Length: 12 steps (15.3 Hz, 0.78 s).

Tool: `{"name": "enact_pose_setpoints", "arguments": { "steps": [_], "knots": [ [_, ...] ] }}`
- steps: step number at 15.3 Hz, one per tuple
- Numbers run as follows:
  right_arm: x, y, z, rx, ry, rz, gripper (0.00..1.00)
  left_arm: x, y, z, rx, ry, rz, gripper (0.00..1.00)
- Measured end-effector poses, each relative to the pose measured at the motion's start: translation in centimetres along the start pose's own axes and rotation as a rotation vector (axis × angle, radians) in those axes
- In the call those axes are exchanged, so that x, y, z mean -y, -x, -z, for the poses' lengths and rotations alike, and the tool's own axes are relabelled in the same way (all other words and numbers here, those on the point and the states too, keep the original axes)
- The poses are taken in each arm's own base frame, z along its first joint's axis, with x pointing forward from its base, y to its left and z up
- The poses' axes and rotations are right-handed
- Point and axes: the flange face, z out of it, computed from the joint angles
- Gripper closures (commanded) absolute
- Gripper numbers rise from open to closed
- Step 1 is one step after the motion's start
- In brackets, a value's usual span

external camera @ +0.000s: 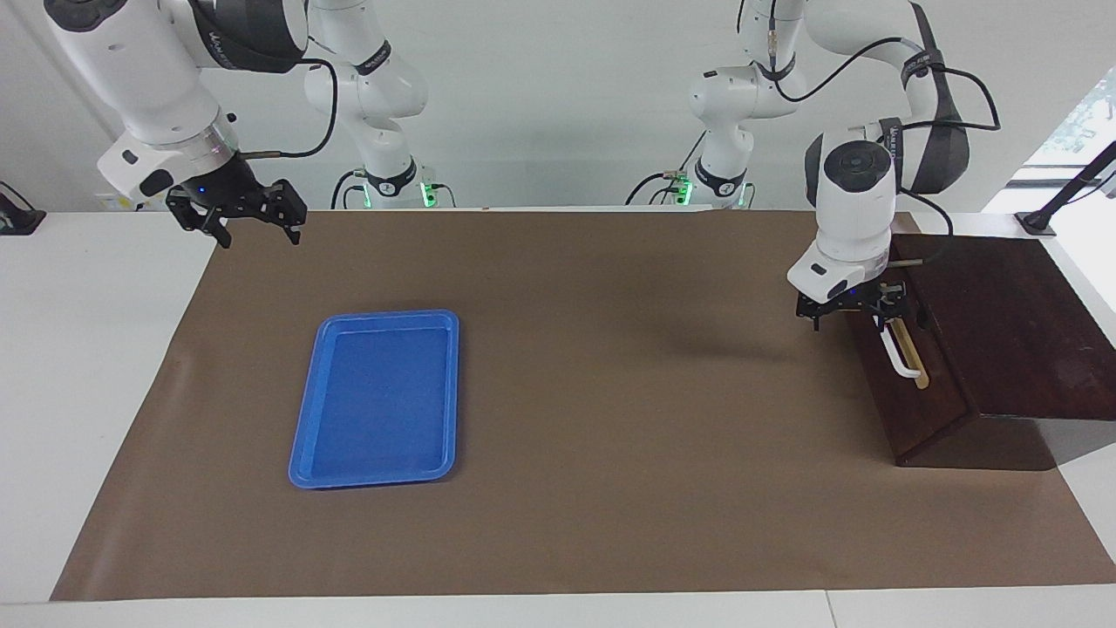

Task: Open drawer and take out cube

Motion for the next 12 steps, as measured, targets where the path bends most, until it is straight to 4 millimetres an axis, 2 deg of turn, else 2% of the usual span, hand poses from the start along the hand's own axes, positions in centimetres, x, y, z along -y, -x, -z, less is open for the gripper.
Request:
{"name": "enact_pose_setpoints", "arguments": {
  "steps": [6,10,12],
  "knots": [
    [0.0,0.0,0.0,0.0,0.0,0.0,0.0,2.3,1.2,-3.4,-0.013,-0.001,0.02,0.0],
    [0.0,0.0,0.0,0.0,0.0,0.0,0.0,2.3,2.2,-5.6,-0.024,0.014,0.025,0.0],
    [0.0,0.0,0.0,0.0,0.0,0.0,0.0,2.0,2.4,-6.0,-0.026,0.018,0.023,0.0]
  ]
}}
